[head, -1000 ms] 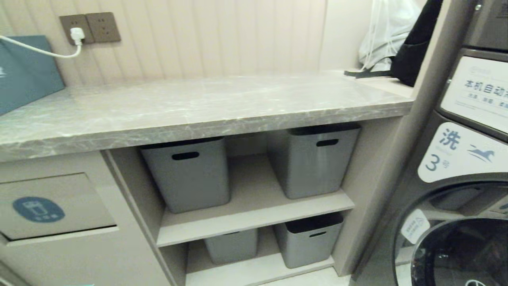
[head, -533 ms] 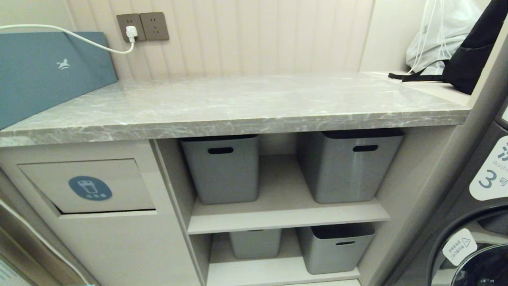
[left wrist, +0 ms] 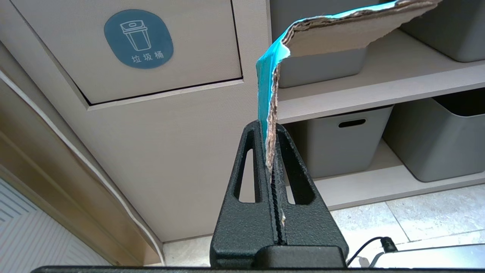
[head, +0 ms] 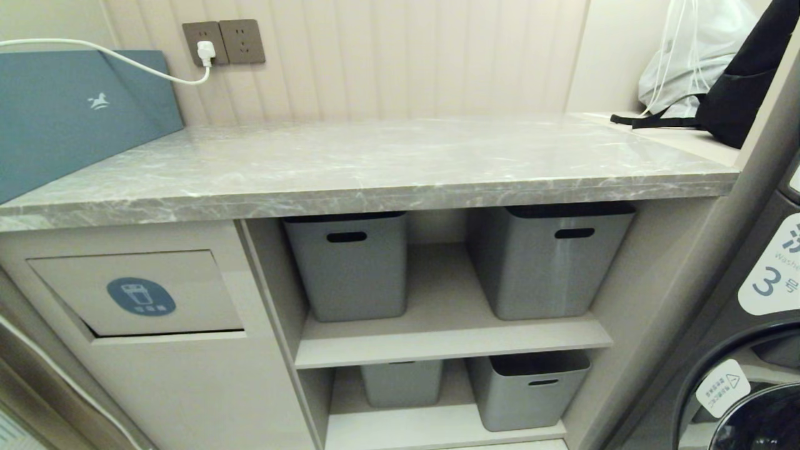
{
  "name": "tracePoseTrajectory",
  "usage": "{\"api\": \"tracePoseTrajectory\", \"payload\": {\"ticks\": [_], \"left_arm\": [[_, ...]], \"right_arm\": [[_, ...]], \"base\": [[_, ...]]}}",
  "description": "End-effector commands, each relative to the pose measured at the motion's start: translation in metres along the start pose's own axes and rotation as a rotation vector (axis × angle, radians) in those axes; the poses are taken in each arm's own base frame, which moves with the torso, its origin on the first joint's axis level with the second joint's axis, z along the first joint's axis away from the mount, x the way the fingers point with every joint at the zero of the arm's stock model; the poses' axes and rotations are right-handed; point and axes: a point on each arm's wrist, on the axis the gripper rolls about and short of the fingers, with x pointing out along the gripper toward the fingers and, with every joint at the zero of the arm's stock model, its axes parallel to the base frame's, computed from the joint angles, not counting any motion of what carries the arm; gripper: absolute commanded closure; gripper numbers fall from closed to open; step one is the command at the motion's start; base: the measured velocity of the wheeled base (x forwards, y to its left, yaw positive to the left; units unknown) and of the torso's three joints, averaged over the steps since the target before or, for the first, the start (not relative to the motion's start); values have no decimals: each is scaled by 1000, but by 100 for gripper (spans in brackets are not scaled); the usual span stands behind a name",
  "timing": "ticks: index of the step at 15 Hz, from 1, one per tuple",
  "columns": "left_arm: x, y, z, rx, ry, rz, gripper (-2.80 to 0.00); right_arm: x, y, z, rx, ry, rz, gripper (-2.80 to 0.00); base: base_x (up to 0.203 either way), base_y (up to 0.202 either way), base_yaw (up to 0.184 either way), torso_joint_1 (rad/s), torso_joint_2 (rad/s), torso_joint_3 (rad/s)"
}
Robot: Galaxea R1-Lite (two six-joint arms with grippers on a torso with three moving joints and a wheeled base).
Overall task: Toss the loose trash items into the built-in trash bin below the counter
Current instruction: Put the garbage in the trash can
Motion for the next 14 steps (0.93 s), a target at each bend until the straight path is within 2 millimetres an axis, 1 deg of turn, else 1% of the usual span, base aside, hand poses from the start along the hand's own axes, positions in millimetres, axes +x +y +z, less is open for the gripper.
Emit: {"api": "tracePoseTrajectory", "payload": {"ticks": [1, 14], "left_arm": [[0, 0, 0, 1, 0, 1, 0], [1, 0, 0, 1, -15, 3, 0]], "right_arm": [[0, 0, 0, -1, 0, 1, 0], [0, 0, 0, -1, 0, 1, 0]], "base": [[0, 0, 0, 0, 0, 0], [0, 0, 0, 0, 0, 0]]}}
